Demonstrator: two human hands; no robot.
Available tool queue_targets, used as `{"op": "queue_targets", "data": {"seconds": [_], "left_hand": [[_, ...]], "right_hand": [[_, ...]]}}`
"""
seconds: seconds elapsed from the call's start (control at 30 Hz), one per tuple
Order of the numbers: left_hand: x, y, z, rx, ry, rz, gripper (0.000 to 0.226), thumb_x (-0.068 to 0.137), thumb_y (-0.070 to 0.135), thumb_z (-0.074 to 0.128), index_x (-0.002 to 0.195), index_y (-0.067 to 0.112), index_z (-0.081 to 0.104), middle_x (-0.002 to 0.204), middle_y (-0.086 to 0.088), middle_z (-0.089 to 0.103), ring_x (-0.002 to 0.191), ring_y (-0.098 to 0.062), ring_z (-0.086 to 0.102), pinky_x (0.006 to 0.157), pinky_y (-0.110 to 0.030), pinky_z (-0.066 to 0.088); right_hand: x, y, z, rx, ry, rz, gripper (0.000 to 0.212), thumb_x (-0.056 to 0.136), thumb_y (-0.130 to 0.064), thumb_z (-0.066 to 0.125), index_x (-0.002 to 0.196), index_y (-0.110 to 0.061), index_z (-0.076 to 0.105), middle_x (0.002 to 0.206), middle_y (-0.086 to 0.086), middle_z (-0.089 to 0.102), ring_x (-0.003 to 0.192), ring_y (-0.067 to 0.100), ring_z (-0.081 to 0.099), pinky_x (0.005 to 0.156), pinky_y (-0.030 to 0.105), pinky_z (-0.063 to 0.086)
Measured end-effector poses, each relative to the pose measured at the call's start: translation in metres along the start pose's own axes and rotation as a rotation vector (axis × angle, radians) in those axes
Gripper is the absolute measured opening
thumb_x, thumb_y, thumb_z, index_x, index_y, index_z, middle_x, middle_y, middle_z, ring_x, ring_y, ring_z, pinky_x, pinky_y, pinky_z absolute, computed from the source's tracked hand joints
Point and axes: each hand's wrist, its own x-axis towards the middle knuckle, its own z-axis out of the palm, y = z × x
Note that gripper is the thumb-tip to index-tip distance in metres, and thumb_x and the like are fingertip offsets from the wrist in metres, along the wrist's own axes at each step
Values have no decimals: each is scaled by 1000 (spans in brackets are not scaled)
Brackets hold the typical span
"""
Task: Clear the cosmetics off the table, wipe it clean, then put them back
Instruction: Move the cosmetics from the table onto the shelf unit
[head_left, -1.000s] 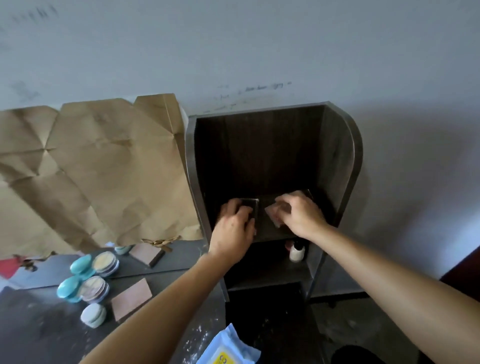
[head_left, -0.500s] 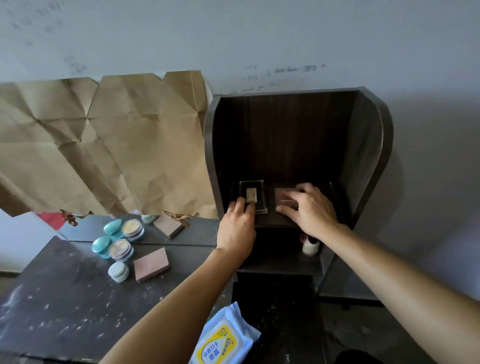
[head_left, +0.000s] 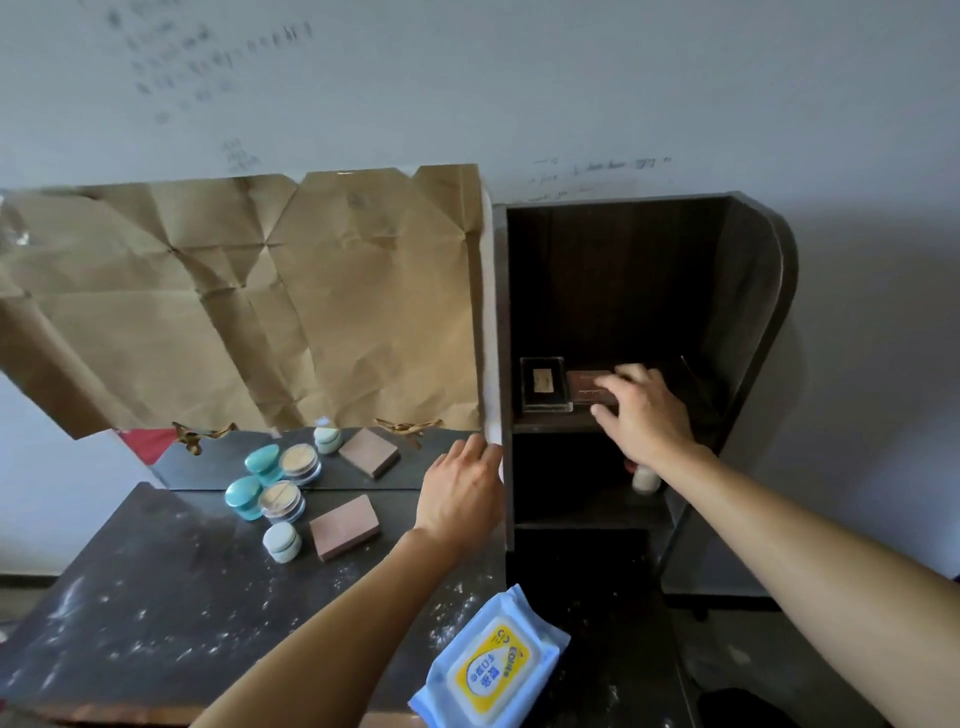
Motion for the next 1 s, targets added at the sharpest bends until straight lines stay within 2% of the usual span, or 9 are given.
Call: {"op": "queue_targets", "data": {"seconds": [0.1, 0.17, 0.23, 0.4, 0.53, 0.7, 0.87, 1.0], "left_hand": [[-35, -41, -13, 13, -115, -102, 19, 85, 20, 52, 100, 13, 62, 95, -4, 62, 88, -27, 62, 62, -36, 47], [-61, -70, -20, 5, -205, -173, 23, 91, 24, 45, 108, 15, 59, 105, -4, 61, 98, -27, 60, 69, -38, 47], [-90, -99, -24, 10, -283, -227, 22, 92, 27, 45, 106, 16, 58, 108, -4, 62, 99, -28, 61, 72, -38, 47], [-158, -157, -32, 29, -472, -385, 18, 90, 25, 48, 100, 17, 60, 106, -4, 65, 96, -29, 62, 74, -36, 46], [-193, -194, -33, -4, -493, -470, 14, 86, 26, 49, 93, 19, 59, 102, -2, 64, 95, -28, 61, 73, -35, 45], [-208, -231, -16, -54, -503, -535, 12, 84, 29, 48, 90, 23, 57, 98, 2, 64, 90, -25, 62, 67, -32, 44], [-200, -268, 7, -76, -527, -602, 5, 82, 24, 48, 79, 20, 50, 95, 2, 63, 90, -29, 60, 67, -32, 42], [-183, -306, 30, -96, -549, -678, 13, 85, 27, 47, 88, 18, 56, 99, 2, 62, 93, -27, 59, 72, -33, 45]], "right_hand": [[-39, -26, 3, 41, 185, -9, 26, 85, -31, 63, 108, -20, 64, 108, -2, 60, 104, 22, 54, 66, 32, 46], [-66, -52, 11, 78, 214, -49, 21, 83, -30, 64, 102, -20, 65, 98, -5, 63, 96, 19, 59, 63, 32, 47], [-88, -83, 27, 105, 185, -90, 20, 82, -29, 66, 99, -21, 66, 93, -7, 63, 88, 17, 61, 61, 32, 50], [-121, -158, 81, 153, -69, -104, 22, 81, -35, 63, 100, -24, 65, 94, -9, 62, 87, 15, 62, 67, 30, 48], [-126, -202, 121, 129, -251, -167, 30, 83, -38, 61, 109, -25, 63, 104, -7, 61, 96, 18, 62, 72, 29, 45], [-109, -236, 169, 47, -429, -245, 39, 83, -43, 57, 119, -28, 56, 114, -6, 57, 110, 17, 55, 85, 31, 45], [-69, -260, 220, 6, -586, -240, 44, 86, -43, 57, 126, -27, 50, 122, -3, 53, 114, 19, 52, 87, 34, 46], [-35, -277, 267, -3, -671, -228, 46, 87, -42, 56, 128, -25, 48, 126, -1, 51, 116, 20, 49, 88, 35, 45]]}}
